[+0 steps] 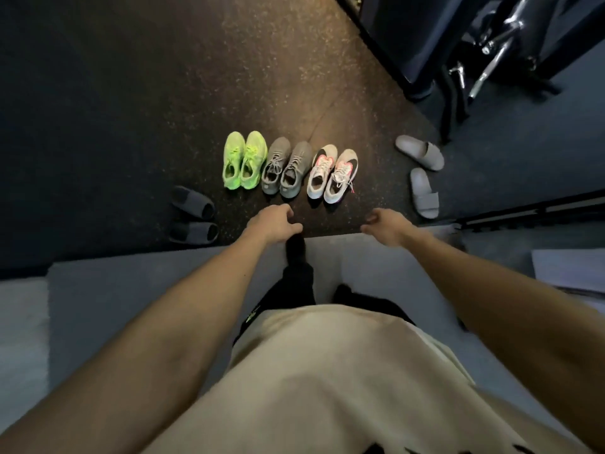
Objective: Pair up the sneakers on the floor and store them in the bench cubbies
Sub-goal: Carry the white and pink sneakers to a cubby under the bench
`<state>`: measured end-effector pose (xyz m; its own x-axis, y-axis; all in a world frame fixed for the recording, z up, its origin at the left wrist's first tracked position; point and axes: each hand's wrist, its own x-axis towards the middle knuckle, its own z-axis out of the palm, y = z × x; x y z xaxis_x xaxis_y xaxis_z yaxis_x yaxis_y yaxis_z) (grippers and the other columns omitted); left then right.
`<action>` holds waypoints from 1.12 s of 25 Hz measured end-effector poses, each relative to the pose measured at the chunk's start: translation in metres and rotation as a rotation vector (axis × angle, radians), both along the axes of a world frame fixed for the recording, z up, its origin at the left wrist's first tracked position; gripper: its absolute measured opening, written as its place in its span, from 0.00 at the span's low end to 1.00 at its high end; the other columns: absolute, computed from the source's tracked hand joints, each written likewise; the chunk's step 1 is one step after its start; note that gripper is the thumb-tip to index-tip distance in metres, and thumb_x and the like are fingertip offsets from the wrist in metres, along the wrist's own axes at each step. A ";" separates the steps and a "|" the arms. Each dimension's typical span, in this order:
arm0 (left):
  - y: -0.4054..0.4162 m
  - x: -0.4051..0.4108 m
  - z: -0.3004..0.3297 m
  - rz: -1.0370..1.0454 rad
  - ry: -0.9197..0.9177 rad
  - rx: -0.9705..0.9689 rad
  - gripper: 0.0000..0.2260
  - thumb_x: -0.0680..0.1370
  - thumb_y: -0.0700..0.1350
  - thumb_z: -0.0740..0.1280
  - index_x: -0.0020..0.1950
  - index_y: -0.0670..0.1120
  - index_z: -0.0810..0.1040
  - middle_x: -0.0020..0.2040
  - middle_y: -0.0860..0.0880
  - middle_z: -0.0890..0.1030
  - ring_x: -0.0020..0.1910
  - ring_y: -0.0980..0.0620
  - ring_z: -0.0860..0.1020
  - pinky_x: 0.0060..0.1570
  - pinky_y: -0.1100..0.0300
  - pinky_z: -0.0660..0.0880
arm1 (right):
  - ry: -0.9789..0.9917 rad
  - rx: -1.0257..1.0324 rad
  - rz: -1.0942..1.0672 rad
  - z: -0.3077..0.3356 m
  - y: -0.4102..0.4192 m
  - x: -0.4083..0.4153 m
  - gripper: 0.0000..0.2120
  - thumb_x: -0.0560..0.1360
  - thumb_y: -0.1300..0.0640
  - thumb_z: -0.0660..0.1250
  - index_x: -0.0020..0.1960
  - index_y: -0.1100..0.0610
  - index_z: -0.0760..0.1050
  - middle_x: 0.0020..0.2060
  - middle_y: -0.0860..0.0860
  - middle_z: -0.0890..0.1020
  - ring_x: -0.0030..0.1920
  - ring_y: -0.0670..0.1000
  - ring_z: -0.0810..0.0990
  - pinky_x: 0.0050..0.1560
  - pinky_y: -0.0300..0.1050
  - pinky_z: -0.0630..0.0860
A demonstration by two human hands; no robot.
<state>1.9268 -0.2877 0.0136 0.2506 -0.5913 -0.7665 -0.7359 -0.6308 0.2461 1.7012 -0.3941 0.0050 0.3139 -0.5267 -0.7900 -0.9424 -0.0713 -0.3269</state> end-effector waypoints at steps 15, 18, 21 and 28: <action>-0.205 0.070 -0.376 -0.344 -0.033 0.026 0.28 0.75 0.56 0.68 0.72 0.48 0.68 0.67 0.47 0.73 0.67 0.45 0.70 0.64 0.48 0.70 | 0.029 -0.047 -0.135 -0.363 -0.144 0.109 0.24 0.76 0.46 0.66 0.69 0.54 0.69 0.65 0.52 0.76 0.65 0.55 0.74 0.66 0.55 0.69; -0.220 0.064 -0.467 -0.461 -0.086 -0.027 0.29 0.75 0.54 0.68 0.74 0.47 0.65 0.70 0.48 0.71 0.70 0.45 0.66 0.65 0.48 0.69 | 0.049 -0.098 -0.031 -0.459 -0.147 0.116 0.26 0.75 0.45 0.66 0.69 0.54 0.68 0.65 0.52 0.75 0.65 0.55 0.73 0.66 0.55 0.69; -0.225 0.055 -0.554 -0.588 -0.120 -0.041 0.30 0.75 0.53 0.68 0.75 0.48 0.63 0.71 0.48 0.69 0.72 0.47 0.64 0.64 0.48 0.66 | 0.053 -0.125 0.052 -0.550 -0.144 0.119 0.29 0.75 0.44 0.67 0.71 0.54 0.65 0.66 0.52 0.74 0.66 0.55 0.72 0.66 0.54 0.67; -0.215 0.045 -0.643 -0.667 -0.239 -0.152 0.11 0.78 0.44 0.66 0.60 0.48 0.74 0.61 0.50 0.76 0.63 0.47 0.70 0.56 0.51 0.66 | 0.094 -0.301 0.138 -0.635 -0.134 0.135 0.17 0.78 0.54 0.63 0.65 0.57 0.69 0.60 0.52 0.77 0.63 0.54 0.71 0.57 0.50 0.70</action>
